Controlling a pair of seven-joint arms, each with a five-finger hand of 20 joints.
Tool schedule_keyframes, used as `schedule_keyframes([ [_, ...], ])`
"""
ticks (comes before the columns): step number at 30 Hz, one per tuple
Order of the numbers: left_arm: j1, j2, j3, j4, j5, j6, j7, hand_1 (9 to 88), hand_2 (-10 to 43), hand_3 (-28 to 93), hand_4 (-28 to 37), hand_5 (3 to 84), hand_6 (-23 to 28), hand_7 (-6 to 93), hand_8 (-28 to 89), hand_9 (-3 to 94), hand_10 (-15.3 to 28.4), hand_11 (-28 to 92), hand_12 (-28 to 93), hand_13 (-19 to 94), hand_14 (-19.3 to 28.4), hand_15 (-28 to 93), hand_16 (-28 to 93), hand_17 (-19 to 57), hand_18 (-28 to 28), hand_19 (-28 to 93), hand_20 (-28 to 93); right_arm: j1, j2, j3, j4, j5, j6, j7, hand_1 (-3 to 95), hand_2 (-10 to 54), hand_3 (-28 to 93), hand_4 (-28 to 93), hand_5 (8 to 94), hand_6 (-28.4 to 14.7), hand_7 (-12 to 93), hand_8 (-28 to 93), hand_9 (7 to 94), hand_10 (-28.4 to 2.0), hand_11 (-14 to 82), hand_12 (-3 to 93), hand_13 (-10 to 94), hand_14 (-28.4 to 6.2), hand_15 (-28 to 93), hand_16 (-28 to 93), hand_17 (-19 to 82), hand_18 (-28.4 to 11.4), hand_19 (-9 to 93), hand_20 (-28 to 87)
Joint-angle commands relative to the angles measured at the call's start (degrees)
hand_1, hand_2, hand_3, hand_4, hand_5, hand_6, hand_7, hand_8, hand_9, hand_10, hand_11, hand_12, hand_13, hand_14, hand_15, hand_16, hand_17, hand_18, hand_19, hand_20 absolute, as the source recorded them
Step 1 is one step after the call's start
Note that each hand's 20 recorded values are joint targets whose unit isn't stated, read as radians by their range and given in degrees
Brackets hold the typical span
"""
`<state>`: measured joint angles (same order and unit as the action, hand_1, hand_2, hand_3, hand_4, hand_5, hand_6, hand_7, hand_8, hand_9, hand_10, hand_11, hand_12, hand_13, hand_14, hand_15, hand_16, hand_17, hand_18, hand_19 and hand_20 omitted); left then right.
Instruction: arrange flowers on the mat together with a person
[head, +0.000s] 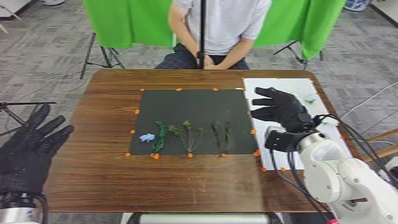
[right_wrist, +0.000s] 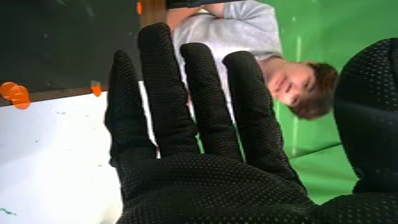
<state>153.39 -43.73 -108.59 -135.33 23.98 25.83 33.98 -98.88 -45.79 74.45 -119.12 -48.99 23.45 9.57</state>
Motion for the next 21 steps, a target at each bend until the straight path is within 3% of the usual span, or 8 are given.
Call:
schedule_keyframes([
  [1, 1.4, 1.43, 1.08, 0.06, -1.78, 1.28, 1.6, 21.0, 6.3, 75, -24.5, 31.7, 4.0, 10.0, -9, 29.9, 14.9, 18, 12, 20, 21.4, 44, -5, -9.1, 17.5, 37, 16, -0.5, -0.4, 0.6, -0.6, -0.4, 0.1, -0.7, 27.4, -5.0, 73, -27, 51.4, -0.6, 16, -13, 54.4, -17.0, 15.5, 14.7, 49, -18.2, 41, 13, 17, -27.3, 54, 11],
  [2, 1.6, 1.74, 1.03, 0.08, -2.11, 1.33, 1.98, 21.0, 6.3, 75, -24.5, 31.7, 4.0, 10.0, -9, 29.9, 14.9, 18, 12, 20, 21.4, 44, -5, -9.1, 17.5, 37, 16, -0.4, -0.3, 0.5, -0.5, 0.0, 0.2, -1.0, 27.4, -5.0, 73, -27, 51.5, -0.6, 16, -13, 54.4, -17.0, 15.6, 14.7, 49, -18.2, 41, 13, 17, -27.3, 54, 11],
  [3, 1.3, 1.22, 0.98, 0.07, -1.53, 1.15, 1.13, 21.0, 6.4, 75, -24.5, 31.6, 4.1, 10.0, -9, 29.9, 14.9, 18, 12, 20, 21.4, 44, -5, -9.2, 17.6, 37, 16, -0.7, -0.4, 0.9, -0.6, 0.0, 0.1, -0.8, 27.4, -5.0, 73, -27, 51.6, -0.5, 16, -13, 54.5, -16.9, 15.5, 14.7, 49, -18.2, 41, 13, 17, -27.3, 54, 11],
  [7, 2.1, 2.01, 0.85, -0.09, -2.45, 1.6, 2.58, 20.9, 6.3, 76, -24.4, 31.5, 4.1, 10.0, -9, 29.9, 14.9, 18, 12, 20, 21.4, 44, -5, -9.2, 17.6, 37, 16, -0.7, -0.5, 1.0, -0.7, 0.3, -0.2, -0.9, 27.4, -4.9, 73, -27, 51.5, -0.6, 16, -13, 54.6, -16.9, 15.6, 14.6, 49, -18.2, 41, 13, 17, -27.2, 54, 12],
  [12, 2.1, 2.76, 0.95, -0.06, -2.96, 1.75, 3.17, 21.0, 6.4, 75, -24.5, 31.4, 4.2, 9.9, -8, 29.9, 14.9, 18, 12, 20, 21.4, 44, -5, -9.2, 17.6, 37, 16, -0.2, -0.8, 0.9, -0.6, -0.2, -0.4, -0.2, 27.3, -4.9, 73, -27, 51.6, -0.5, 16, -13, 54.7, -17.0, 15.6, 14.6, 49, -18.2, 41, 13, 17, -27.3, 53, 12],
  [19, 1.5, 2.31, 1.23, 0.06, -2.36, 1.5, 2.33, 21.1, 6.4, 75, -24.5, 31.4, 4.2, 9.8, -8, 30.0, 14.9, 19, 12, 20, 21.5, 44, -5, -9.1, 17.5, 37, 16, -0.2, -0.8, 0.8, -0.5, -0.2, -0.8, -0.4, 27.3, -5.0, 73, -27, 51.7, -0.5, 16, -13, 54.8, -16.9, 15.7, 14.6, 49, -18.2, 41, 12, 17, -27.3, 53, 12],
  [20, 1.9, 2.42, 1.21, -0.03, -2.66, 1.64, 2.9, 21.1, 6.3, 75, -24.5, 31.4, 4.2, 9.8, -8, 30.0, 14.9, 19, 12, 20, 21.5, 44, -5, -9.1, 17.5, 37, 16, -0.1, -0.9, 0.8, -0.4, -0.1, -1.0, -0.5, 27.3, -5.0, 73, -27, 51.8, -0.5, 16, -13, 54.8, -16.9, 15.7, 14.6, 49, -18.2, 41, 12, 17, -27.3, 53, 12],
  [21, 1.4, 1.79, 1.24, 0.0, -1.94, 1.39, 1.95, 21.1, 6.3, 75, -24.5, 31.4, 4.2, 9.9, -8, 29.9, 14.9, 19, 12, 20, 21.5, 44, -5, -9.1, 17.5, 37, 16, -0.3, -0.9, 1.0, -0.5, -0.1, -1.0, -0.4, 27.3, -5.0, 73, -27, 51.8, -0.6, 16, -13, 54.8, -16.9, 15.7, 14.6, 49, -18.2, 41, 12, 17, -27.3, 53, 12],
])
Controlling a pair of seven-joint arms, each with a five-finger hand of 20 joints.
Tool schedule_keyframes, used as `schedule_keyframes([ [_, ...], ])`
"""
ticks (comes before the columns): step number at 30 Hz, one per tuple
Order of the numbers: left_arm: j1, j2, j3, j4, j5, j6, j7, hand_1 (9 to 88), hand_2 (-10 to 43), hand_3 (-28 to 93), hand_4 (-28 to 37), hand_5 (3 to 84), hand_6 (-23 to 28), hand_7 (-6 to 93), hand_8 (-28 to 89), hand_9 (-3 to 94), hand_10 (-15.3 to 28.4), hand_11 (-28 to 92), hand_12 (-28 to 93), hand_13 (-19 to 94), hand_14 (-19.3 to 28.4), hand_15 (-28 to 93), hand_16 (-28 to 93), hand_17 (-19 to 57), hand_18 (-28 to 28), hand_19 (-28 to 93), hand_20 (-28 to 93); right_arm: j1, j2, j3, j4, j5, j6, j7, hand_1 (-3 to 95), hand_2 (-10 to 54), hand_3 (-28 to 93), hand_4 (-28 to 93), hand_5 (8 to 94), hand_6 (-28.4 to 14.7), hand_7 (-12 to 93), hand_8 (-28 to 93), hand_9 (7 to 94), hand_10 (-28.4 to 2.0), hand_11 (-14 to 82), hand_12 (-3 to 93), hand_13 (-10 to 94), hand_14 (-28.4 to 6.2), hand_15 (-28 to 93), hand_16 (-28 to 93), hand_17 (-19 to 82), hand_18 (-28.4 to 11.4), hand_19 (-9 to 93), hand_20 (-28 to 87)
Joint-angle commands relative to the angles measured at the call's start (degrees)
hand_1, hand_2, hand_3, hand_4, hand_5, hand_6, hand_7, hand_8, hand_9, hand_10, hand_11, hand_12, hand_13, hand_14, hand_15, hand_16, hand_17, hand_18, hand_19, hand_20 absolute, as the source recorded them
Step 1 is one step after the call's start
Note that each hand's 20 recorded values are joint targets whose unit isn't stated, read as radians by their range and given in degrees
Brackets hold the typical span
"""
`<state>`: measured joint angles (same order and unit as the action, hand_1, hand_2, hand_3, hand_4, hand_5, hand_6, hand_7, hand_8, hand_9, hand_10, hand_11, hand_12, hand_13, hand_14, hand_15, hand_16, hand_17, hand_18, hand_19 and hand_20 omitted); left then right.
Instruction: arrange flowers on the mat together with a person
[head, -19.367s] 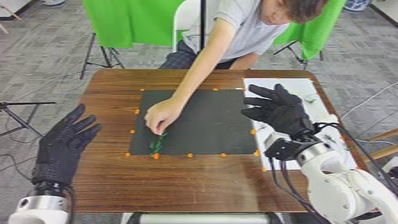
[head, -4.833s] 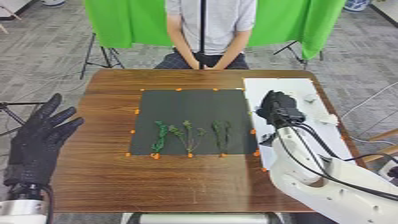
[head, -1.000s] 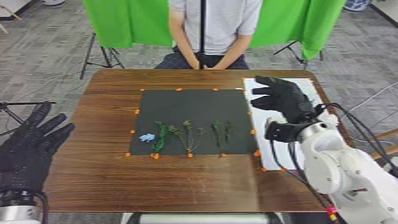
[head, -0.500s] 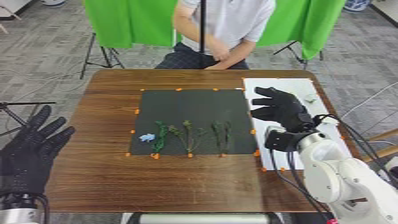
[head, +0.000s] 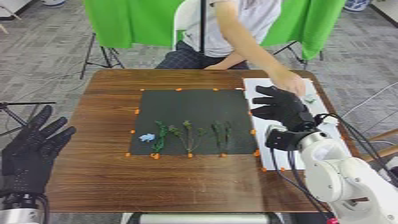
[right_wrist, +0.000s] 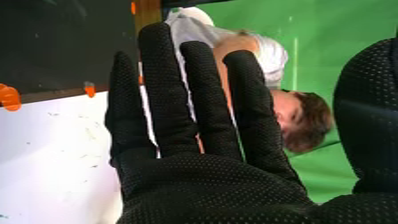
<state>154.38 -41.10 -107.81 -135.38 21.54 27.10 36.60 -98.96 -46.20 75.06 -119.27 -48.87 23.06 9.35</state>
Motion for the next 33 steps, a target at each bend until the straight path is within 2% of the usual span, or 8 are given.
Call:
schedule_keyframes([
  [1, 0.3, -0.82, 0.52, 0.02, 0.5, 0.18, -0.55, 21.1, 6.3, 75, -24.4, 31.4, 4.2, 9.9, -8, 30.0, 15.0, 19, 12, 20, 21.5, 44, -5, -9.1, 17.5, 37, 16, -0.1, -0.5, 0.4, -0.3, -0.2, -0.8, -0.3, 27.3, -5.0, 73, -27, 51.8, -0.5, 16, -13, 54.9, -16.9, 15.7, 14.6, 49, -18.2, 41, 12, 17, -27.3, 53, 12],
  [2, 0.1, -1.54, 0.31, -0.09, 1.33, -0.23, -1.54, 21.0, 6.3, 76, -24.4, 31.4, 4.2, 9.9, -8, 30.0, 15.0, 19, 12, 20, 21.5, 44, -5, -9.1, 17.5, 37, 16, -0.3, -0.6, 0.6, -0.3, -0.3, -1.1, -0.1, 27.3, -5.0, 73, -27, 51.7, -0.5, 16, -13, 54.9, -16.9, 15.7, 14.6, 49, -18.2, 41, 13, 17, -27.3, 53, 12],
  [4, 0.7, -0.65, 0.11, -0.25, 0.74, 0.01, -0.76, 21.1, 6.3, 75, -24.5, 31.4, 4.3, 10.0, -8, 30.0, 15.0, 19, 12, 20, 21.5, 44, -5, -9.1, 17.5, 37, 16, -0.1, -0.7, 0.5, -0.4, -0.3, -0.7, -0.1, 27.3, -4.9, 73, -27, 51.9, -0.4, 16, -13, 55.0, -16.8, 15.7, 14.6, 49, -18.2, 41, 12, 17, -27.3, 53, 12],
  [7, 0.8, -0.86, -0.02, -0.45, 1.18, -0.1, -0.8, 21.1, 6.3, 76, -24.4, 31.3, 4.3, 10.0, -8, 30.0, 14.9, 19, 12, 20, 21.5, 44, -5, -9.1, 17.5, 37, 16, 0.3, -0.7, 0.2, -0.4, -0.6, -0.6, -0.2, 27.4, -4.9, 73, -27, 51.9, -0.5, 16, -13, 55.2, -16.8, 15.7, 14.6, 49, -18.3, 41, 13, 17, -27.3, 53, 12],
  [20, -0.7, -2.82, 0.11, -0.49, 3.33, -0.95, -3.46, 21.2, 6.4, 75, -24.4, 31.3, 4.4, 10.1, -8, 30.1, 15.0, 19, 12, 20, 21.5, 44, -5, -9.1, 17.5, 37, 16, 0.3, -0.9, 0.2, -0.3, -0.8, -0.9, 0.0, 27.4, -4.9, 73, -27, 51.9, -0.5, 16, -13, 55.3, -16.7, 15.5, 14.6, 49, -18.2, 41, 13, 17, -27.4, 53, 13],
  [26, -0.2, -1.8, 0.15, -0.52, 2.36, -0.51, -2.28, 21.1, 6.3, 76, -24.4, 31.2, 4.4, 10.1, -8, 30.0, 15.1, 19, 12, 20, 21.6, 44, -5, -9.1, 17.5, 37, 16, -0.1, -0.8, 0.5, -0.4, -0.6, -0.9, -0.3, 27.4, -4.9, 73, -27, 51.9, -0.5, 16, -13, 55.4, -16.7, 15.4, 14.6, 49, -18.2, 41, 13, 17, -27.5, 53, 13],
  [28, -0.7, -2.52, 0.21, -0.5, 3.09, -0.83, -3.22, 21.2, 6.3, 75, -24.4, 31.3, 4.4, 10.1, -8, 30.0, 15.1, 19, 12, 20, 21.5, 44, -5, -9.1, 17.5, 37, 16, -0.2, -0.8, 0.5, -0.5, -0.8, -0.9, -0.2, 27.5, -4.9, 73, -27, 51.9, -0.5, 16, -13, 55.4, -16.8, 15.4, 14.6, 49, -18.3, 41, 13, 17, -27.5, 53, 13],
  [33, -0.5, -1.95, 0.32, -0.45, 2.61, -0.64, -2.63, 21.2, 6.3, 76, -24.4, 31.2, 4.4, 10.0, -8, 30.1, 15.1, 19, 12, 20, 21.5, 44, -5, -9.1, 17.5, 37, 16, 0.3, -0.9, 0.1, -0.4, -1.0, -0.6, 0.1, 27.5, -5.0, 73, -27, 51.9, -0.4, 16, -13, 55.4, -16.6, 15.5, 14.6, 49, -18.3, 41, 13, 17, -27.4, 53, 13],
])
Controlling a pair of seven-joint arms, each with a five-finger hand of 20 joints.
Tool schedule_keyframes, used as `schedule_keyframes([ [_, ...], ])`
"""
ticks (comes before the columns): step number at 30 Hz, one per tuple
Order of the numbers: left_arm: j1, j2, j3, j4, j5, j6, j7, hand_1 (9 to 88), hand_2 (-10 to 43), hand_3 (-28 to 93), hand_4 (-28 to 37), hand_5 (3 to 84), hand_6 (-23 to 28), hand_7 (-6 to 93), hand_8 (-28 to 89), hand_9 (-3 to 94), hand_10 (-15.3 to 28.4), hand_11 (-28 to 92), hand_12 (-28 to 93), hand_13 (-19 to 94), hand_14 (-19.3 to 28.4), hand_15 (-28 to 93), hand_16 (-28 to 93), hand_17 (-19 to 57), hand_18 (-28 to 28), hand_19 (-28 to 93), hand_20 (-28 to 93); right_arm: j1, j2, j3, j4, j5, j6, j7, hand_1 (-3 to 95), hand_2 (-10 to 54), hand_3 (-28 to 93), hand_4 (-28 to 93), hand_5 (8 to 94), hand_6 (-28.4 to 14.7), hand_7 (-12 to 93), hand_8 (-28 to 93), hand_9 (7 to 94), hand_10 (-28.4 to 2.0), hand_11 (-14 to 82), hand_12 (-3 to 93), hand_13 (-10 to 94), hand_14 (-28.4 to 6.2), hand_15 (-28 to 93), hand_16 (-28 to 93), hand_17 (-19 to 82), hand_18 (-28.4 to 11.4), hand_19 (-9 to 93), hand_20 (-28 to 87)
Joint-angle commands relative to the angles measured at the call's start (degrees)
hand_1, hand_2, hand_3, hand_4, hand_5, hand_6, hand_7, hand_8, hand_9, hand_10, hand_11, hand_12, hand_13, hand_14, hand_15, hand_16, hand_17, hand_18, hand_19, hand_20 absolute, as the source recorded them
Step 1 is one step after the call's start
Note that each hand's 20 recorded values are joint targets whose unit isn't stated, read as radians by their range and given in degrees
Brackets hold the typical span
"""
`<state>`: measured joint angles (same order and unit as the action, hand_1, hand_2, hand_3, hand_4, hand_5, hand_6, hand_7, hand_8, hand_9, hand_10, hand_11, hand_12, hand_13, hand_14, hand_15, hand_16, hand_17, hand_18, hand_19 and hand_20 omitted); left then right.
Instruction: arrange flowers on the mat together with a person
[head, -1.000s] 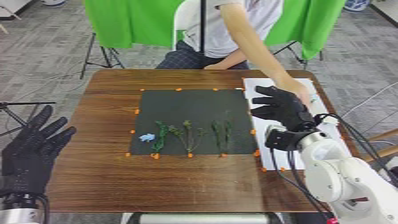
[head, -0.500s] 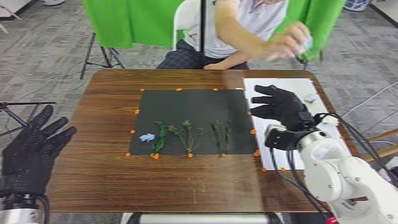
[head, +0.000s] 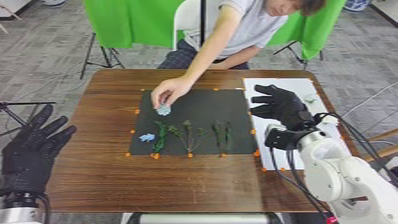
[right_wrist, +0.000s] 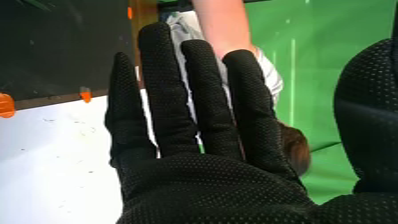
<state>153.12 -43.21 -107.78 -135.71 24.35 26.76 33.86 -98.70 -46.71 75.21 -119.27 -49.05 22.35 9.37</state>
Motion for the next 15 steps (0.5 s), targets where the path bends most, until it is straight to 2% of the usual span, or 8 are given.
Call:
schedule_keyframes([
  [1, 0.9, 0.62, 0.29, -0.13, -0.67, -0.08, 0.55, 21.2, 6.3, 75, -24.4, 31.2, 4.4, 10.0, -8, 30.1, 15.1, 19, 12, 20, 21.5, 44, -5, -9.1, 17.5, 37, 16, 0.0, -0.4, -0.1, -0.4, -0.9, 0.0, 0.0, 27.5, -5.0, 73, -27, 51.9, -0.4, 16, -13, 55.4, -16.6, 15.5, 14.6, 49, -18.4, 41, 13, 17, -27.5, 53, 13],
  [4, 1.0, 0.41, 0.2, -0.19, -0.48, -0.15, 0.49, 21.1, 6.4, 75, -24.4, 31.2, 4.4, 10.0, -8, 30.1, 15.0, 19, 12, 20, 21.5, 44, -5, -9.1, 17.5, 37, 16, -0.1, -0.4, 0.0, -0.4, -0.9, 0.0, 0.1, 27.5, -5.0, 73, -27, 51.9, -0.4, 16, -13, 55.4, -16.7, 15.4, 14.7, 49, -18.3, 41, 13, 17, -27.4, 53, 13],
  [5, 1.1, 0.96, 0.29, -0.13, -1.07, 0.08, 1.13, 21.1, 6.4, 75, -24.4, 31.2, 4.4, 10.0, -8, 30.1, 15.0, 19, 12, 20, 21.6, 44, -5, -9.1, 17.5, 37, 16, -0.1, -0.4, 0.0, -0.4, -0.8, 0.0, -0.1, 27.4, -5.0, 73, -27, 51.9, -0.4, 16, -13, 55.4, -16.7, 15.4, 14.6, 49, -18.3, 41, 13, 17, -27.5, 53, 13],
  [9, 1.3, 1.14, 0.36, -0.14, -1.12, 0.03, 1.16, 21.2, 6.4, 75, -24.5, 31.2, 4.4, 10.0, -9, 30.1, 15.1, 19, 12, 20, 21.5, 44, -5, -9.1, 17.5, 37, 16, -0.5, -0.4, 0.2, -0.4, -0.7, 0.0, -0.2, 27.4, -5.0, 73, -27, 51.9, -0.4, 16, -13, 55.4, -16.7, 15.4, 14.7, 49, -18.3, 41, 13, 16, -27.4, 53, 13],
  [13, 1.1, 0.49, 0.43, -0.13, -0.51, -0.17, 0.71, 21.2, 6.5, 75, -24.4, 31.2, 4.4, 10.0, -8, 30.1, 15.1, 19, 12, 20, 21.6, 44, -5, -9.1, 17.5, 37, 16, -0.3, -0.4, 0.1, -0.4, -0.9, -0.2, -0.2, 27.5, -5.0, 73, -27, 51.9, -0.4, 16, -13, 55.4, -16.7, 15.4, 14.7, 49, -18.4, 41, 13, 16, -27.5, 53, 13],
  [15, 1.3, 0.97, 0.43, -0.17, -0.95, 0.03, 1.11, 21.1, 6.5, 75, -24.3, 31.2, 4.4, 10.0, -8, 30.1, 15.1, 19, 12, 20, 21.6, 44, -5, -9.1, 17.5, 37, 16, -0.1, -0.5, -0.2, -0.4, -1.1, 0.0, 0.0, 27.6, -5.0, 73, -27, 51.9, -0.4, 16, -13, 55.4, -16.7, 15.4, 14.6, 49, -18.4, 41, 13, 16, -27.5, 53, 13],
])
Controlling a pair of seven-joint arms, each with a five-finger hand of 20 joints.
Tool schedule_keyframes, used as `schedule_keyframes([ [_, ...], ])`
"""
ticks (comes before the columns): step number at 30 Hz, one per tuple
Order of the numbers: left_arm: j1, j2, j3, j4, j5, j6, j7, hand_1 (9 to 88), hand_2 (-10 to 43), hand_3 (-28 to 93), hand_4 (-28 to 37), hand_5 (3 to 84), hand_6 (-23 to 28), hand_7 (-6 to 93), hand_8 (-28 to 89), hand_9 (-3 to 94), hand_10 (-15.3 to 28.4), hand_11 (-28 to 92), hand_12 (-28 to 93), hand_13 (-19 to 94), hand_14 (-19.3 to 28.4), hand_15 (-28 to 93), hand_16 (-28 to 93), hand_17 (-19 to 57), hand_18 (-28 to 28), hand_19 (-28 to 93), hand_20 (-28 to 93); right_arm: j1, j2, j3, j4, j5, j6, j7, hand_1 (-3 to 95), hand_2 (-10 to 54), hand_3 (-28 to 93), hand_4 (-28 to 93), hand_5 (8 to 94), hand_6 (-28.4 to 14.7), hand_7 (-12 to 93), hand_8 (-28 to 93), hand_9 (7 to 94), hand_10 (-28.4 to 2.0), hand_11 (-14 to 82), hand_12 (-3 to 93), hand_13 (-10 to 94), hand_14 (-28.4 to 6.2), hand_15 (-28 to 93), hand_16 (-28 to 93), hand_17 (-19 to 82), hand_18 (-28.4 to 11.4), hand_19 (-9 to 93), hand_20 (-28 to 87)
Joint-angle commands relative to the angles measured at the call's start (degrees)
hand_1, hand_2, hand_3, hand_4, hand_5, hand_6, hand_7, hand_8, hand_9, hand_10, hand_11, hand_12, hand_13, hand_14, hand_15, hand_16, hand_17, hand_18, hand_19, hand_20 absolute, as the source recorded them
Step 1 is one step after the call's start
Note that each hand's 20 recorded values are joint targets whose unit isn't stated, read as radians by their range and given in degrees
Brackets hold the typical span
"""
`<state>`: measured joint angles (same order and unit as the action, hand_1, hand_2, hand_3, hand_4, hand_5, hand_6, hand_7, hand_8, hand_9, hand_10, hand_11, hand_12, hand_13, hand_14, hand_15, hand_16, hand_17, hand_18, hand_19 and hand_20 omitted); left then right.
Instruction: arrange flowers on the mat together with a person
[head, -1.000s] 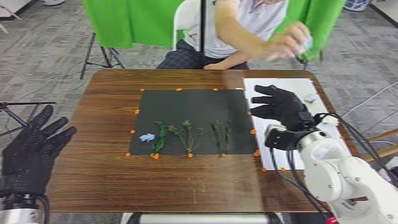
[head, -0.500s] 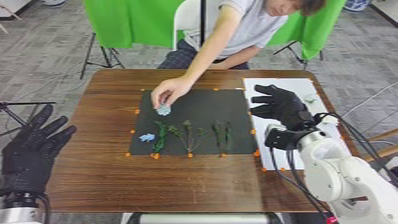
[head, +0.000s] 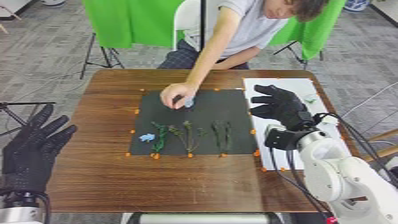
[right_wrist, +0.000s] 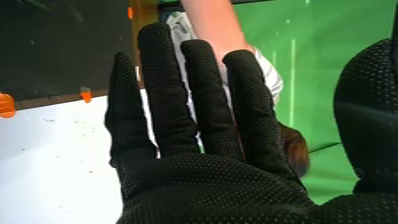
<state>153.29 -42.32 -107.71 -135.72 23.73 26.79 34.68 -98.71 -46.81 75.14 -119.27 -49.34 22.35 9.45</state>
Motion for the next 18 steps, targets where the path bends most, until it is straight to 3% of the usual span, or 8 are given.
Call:
schedule_keyframes([
  [1, 1.2, 0.37, 0.41, -0.09, -0.56, 0.01, 0.6, 21.2, 6.5, 75, -24.3, 31.1, 4.4, 10.0, -8, 30.1, 15.1, 19, 12, 20, 21.6, 44, -5, -9.1, 17.5, 37, 16, 0.0, -0.3, -0.2, -0.3, -0.7, 0.1, -0.1, 27.5, -5.0, 73, -27, 51.9, -0.4, 16, -13, 55.5, -16.7, 15.4, 14.6, 49, -18.3, 41, 13, 16, -27.5, 53, 13],
  [4, 1.5, 1.04, 0.49, -0.13, -1.3, 0.37, 1.31, 21.1, 6.4, 75, -24.3, 31.1, 4.4, 10.0, -8, 30.1, 15.0, 19, 12, 20, 21.6, 44, -5, -9.1, 17.5, 37, 16, 0.0, -0.4, -0.2, -0.4, -1.0, 0.0, 0.0, 27.5, -5.0, 73, -27, 51.9, -0.5, 16, -13, 55.5, -16.8, 15.5, 14.7, 49, -18.3, 41, 13, 16, -27.5, 53, 13],
  [8, 1.0, 0.81, 0.51, 0.0, -1.11, 0.29, 0.78, 21.2, 6.4, 75, -24.5, 31.2, 4.5, 10.0, -8, 30.1, 15.1, 19, 12, 20, 21.6, 44, -5, -9.1, 17.5, 37, 16, 0.3, -0.4, -0.4, -0.3, -1.0, 0.1, 0.2, 27.5, -5.0, 73, -27, 51.9, -0.4, 16, -13, 55.5, -16.7, 15.4, 14.6, 49, -18.3, 41, 13, 16, -27.5, 53, 13],
  [9, 1.5, 1.33, 0.53, -0.08, -1.63, 0.61, 1.75, 21.2, 6.4, 75, -24.5, 31.2, 4.5, 10.0, -8, 30.1, 15.0, 19, 12, 20, 21.6, 44, -5, -9.1, 17.5, 37, 16, 0.5, -0.4, -0.5, -0.2, -1.2, 0.0, 0.2, 27.5, -5.0, 73, -27, 51.9, -0.4, 16, -13, 55.5, -16.7, 15.4, 14.6, 49, -18.3, 41, 13, 16, -27.5, 53, 13],
  [11, 1.5, 1.6, 0.51, -0.03, -1.8, 0.7, 1.85, 21.2, 6.4, 76, -24.5, 31.2, 4.5, 10.0, -8, 30.2, 15.1, 19, 12, 20, 21.6, 44, -5, -9.2, 17.5, 37, 16, 0.5, -0.4, -0.5, -0.2, -1.1, 0.0, 0.2, 27.5, -5.0, 73, -27, 51.9, -0.4, 16, -13, 55.4, -16.7, 15.4, 14.7, 49, -18.3, 41, 13, 16, -27.5, 53, 13],
  [17, 1.3, 0.93, 0.37, -0.09, -1.27, 0.51, 1.17, 21.2, 6.5, 76, -24.4, 31.2, 4.5, 10.0, -8, 30.2, 15.1, 19, 12, 20, 21.6, 44, -5, -9.2, 17.5, 37, 16, 0.4, -0.5, -0.5, -0.3, -1.4, 0.1, 0.5, 27.4, -5.1, 73, -27, 51.9, -0.4, 16, -13, 55.3, -16.8, 15.3, 14.6, 49, -18.3, 40, 13, 16, -27.5, 53, 13],
  [18, 1.6, 1.18, 0.38, -0.12, -1.46, 0.62, 1.58, 21.2, 6.5, 75, -24.5, 31.2, 4.5, 10.0, -8, 30.2, 15.1, 19, 12, 20, 21.6, 44, -5, -9.2, 17.6, 37, 16, 0.5, -0.5, -0.5, -0.2, -1.4, -0.1, 0.6, 27.4, -5.1, 73, -27, 51.8, -0.4, 16, -13, 55.4, -16.8, 15.3, 14.6, 49, -18.3, 40, 13, 16, -27.5, 53, 13],
])
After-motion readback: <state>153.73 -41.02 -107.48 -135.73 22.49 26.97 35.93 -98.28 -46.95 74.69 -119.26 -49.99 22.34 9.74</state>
